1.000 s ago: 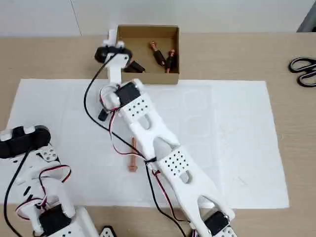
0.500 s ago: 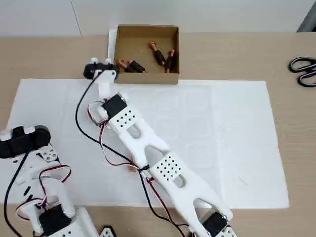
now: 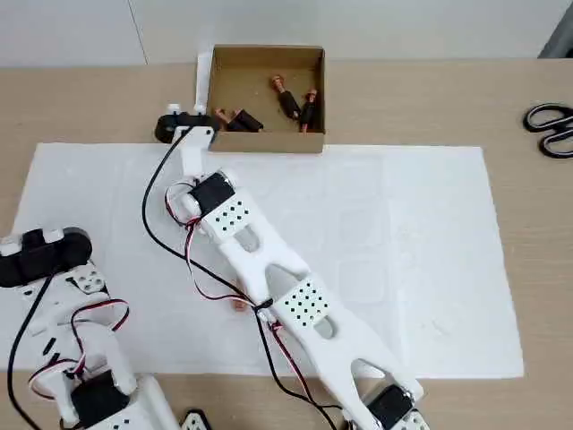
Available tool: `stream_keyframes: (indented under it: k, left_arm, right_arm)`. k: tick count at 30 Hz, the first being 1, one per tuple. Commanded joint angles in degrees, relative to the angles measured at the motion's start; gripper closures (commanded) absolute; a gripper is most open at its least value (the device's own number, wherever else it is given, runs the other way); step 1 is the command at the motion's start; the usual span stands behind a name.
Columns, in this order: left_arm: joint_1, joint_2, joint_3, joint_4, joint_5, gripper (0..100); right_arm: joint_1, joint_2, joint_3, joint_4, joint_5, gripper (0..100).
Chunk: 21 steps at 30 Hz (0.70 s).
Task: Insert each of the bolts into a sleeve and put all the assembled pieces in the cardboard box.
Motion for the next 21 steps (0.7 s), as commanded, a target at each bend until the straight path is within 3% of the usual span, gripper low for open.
stream_keyframes:
  k: [1,8,12,17,21]
  left_arm:
    - [0.18,-0.53,-0.31,0.18,0.09,99]
    - [0.18,-0.53,-3.38,2.2,0.09,99]
    - [0.97,-0.09,-11.91,16.09,1.05,99]
    - [12.31,0.97,-20.7,26.11,8.35,99]
    - [14.51,11.16,-28.44,27.43,10.29,99]
  right_arm:
    - [1.19,-1.98,-1.14,-0.48,3.69,99.5]
    - [2.33,-20.53,-1.05,9.1,13.8,99.5]
    - [3.91,-26.42,-0.7,14.2,22.33,99.6]
    - [5.23,-31.69,4.22,14.9,32.44,99.6]
    - [6.81,-42.33,20.13,14.73,33.23,99.6]
